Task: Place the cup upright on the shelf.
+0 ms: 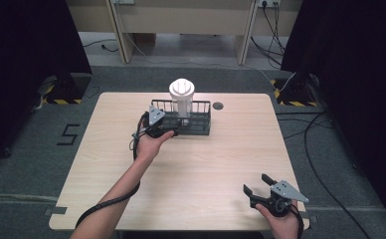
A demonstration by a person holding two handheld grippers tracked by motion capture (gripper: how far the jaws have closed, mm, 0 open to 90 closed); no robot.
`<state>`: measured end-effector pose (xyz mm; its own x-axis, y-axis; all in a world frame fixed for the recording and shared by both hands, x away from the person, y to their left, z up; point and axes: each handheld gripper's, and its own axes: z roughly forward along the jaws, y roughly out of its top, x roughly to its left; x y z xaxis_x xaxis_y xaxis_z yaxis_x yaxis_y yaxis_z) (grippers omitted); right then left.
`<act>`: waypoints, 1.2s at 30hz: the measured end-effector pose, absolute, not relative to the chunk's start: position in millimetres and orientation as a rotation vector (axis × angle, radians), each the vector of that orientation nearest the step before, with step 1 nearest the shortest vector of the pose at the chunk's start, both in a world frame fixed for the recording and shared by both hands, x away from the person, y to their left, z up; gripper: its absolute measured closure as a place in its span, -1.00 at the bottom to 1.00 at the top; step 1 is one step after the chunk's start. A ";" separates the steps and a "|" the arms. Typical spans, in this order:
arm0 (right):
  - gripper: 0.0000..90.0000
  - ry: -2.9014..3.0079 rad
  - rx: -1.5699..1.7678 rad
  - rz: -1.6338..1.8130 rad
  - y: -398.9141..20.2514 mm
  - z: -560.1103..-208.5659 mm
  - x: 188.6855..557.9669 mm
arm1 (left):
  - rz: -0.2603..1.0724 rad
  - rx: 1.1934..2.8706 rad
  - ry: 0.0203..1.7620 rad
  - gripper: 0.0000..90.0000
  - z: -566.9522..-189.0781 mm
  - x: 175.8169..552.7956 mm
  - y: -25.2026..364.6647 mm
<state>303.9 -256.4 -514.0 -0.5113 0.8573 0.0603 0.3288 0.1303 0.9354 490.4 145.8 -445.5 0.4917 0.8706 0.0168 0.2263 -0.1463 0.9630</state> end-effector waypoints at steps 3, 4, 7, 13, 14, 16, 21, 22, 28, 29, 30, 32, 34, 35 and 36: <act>-0.63 1.910 1.141 1.377 -256.4 -514.0 303.9 | 0.746 1.653 0.951 -0.68 -446.5 484.6 151.0; -0.63 1.911 1.141 1.376 -256.4 -514.0 304.0 | 0.745 1.656 0.950 -0.68 -446.9 482.6 152.7; -0.63 1.911 1.141 1.376 -256.3 -514.0 304.0 | 0.737 1.654 0.947 -0.67 -447.6 476.5 157.9; -0.63 1.911 1.142 1.374 -256.1 -514.0 303.9 | 0.736 1.660 0.937 -0.67 -448.7 465.5 165.3; -0.63 1.911 1.141 1.374 -256.2 -514.0 304.0 | 0.734 1.660 0.935 -0.67 -448.9 463.4 166.4; -0.63 1.911 1.141 1.375 -256.2 -514.0 304.0 | 0.730 1.659 0.934 -0.67 -449.4 458.5 168.9; -0.63 1.909 1.144 1.376 -256.3 -514.0 304.0 | 0.730 1.662 0.924 -0.67 -452.3 446.3 175.7; -0.63 1.910 1.143 1.375 -256.3 -514.0 303.9 | 0.733 1.661 0.924 -0.67 -452.9 444.3 177.5; -0.63 1.910 1.142 1.371 -256.0 -513.9 303.9 | 0.736 1.662 0.923 -0.67 -456.5 432.2 186.6; -0.63 1.910 1.142 1.371 -256.1 -513.9 303.9 | 0.735 1.656 0.925 -0.67 -456.8 429.5 188.4; -0.63 1.909 1.144 1.371 -256.0 -513.9 303.8 | 0.736 1.654 0.926 -0.67 -456.9 427.8 189.5; -0.63 1.910 1.145 1.370 -255.9 -513.9 303.9 | 0.738 1.655 0.923 -0.67 -458.1 422.7 192.3; -0.63 1.911 1.145 1.370 -255.8 -513.9 303.9 | 0.736 1.656 0.924 -0.67 -459.7 419.1 194.4; -0.63 1.910 1.144 1.370 -255.8 -513.9 303.9 | 0.735 1.657 0.923 -0.67 -460.6 417.3 195.6; -0.63 1.910 1.140 1.368 -256.1 -513.9 304.0 | 0.736 1.659 0.924 -0.67 -461.5 415.5 196.9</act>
<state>304.0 -256.1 -513.9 -0.5076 0.8598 0.0557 0.3295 0.1339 0.9346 415.5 196.9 -461.5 0.5124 0.8585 0.0209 0.2129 -0.1505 0.9654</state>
